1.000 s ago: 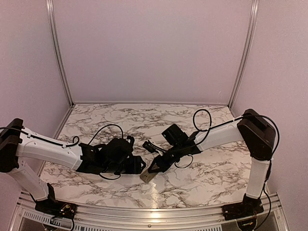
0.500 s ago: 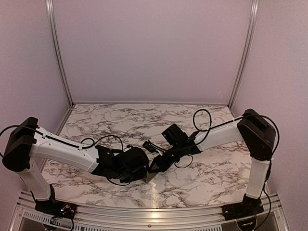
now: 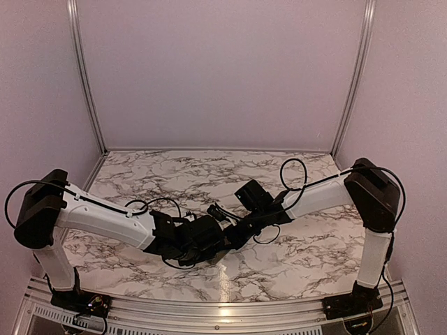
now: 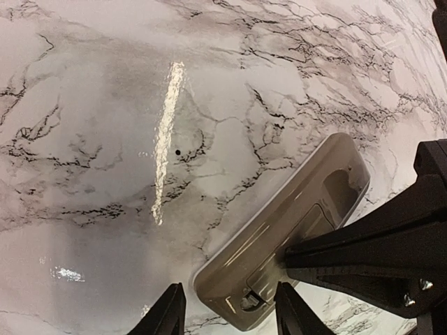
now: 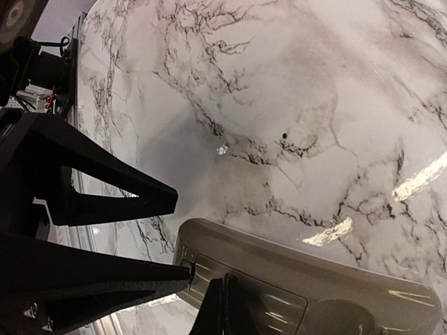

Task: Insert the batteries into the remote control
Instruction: Press the battery cover onto the remote control.

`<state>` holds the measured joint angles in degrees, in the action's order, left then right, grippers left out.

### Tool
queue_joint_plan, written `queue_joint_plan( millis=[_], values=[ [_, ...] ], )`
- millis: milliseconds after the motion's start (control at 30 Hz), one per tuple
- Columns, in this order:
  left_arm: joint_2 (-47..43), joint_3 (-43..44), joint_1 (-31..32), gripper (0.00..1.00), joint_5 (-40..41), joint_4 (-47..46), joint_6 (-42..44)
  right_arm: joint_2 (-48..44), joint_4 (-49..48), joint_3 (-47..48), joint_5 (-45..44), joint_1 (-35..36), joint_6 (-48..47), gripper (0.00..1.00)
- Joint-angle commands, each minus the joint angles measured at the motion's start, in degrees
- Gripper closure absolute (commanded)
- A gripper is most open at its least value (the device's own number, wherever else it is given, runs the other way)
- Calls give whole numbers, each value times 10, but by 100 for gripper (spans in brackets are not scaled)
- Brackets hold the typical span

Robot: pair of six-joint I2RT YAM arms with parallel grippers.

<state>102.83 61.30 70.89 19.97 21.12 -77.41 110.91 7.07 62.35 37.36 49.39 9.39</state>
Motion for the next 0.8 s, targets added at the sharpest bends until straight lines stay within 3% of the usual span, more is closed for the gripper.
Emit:
queue_joint_plan(
  millis=[0, 267, 767],
  values=[
    [21, 20, 4, 55, 11, 27, -9, 20, 18, -13, -37, 0, -2, 100],
    [41, 28, 4, 58, 0, 36, -7, 20, 15, -16, -35, -1, -1, 100],
    [30, -2, 5, 73, -18, 52, -29, 21, 12, -21, -36, -3, -1, 100]
  ],
)
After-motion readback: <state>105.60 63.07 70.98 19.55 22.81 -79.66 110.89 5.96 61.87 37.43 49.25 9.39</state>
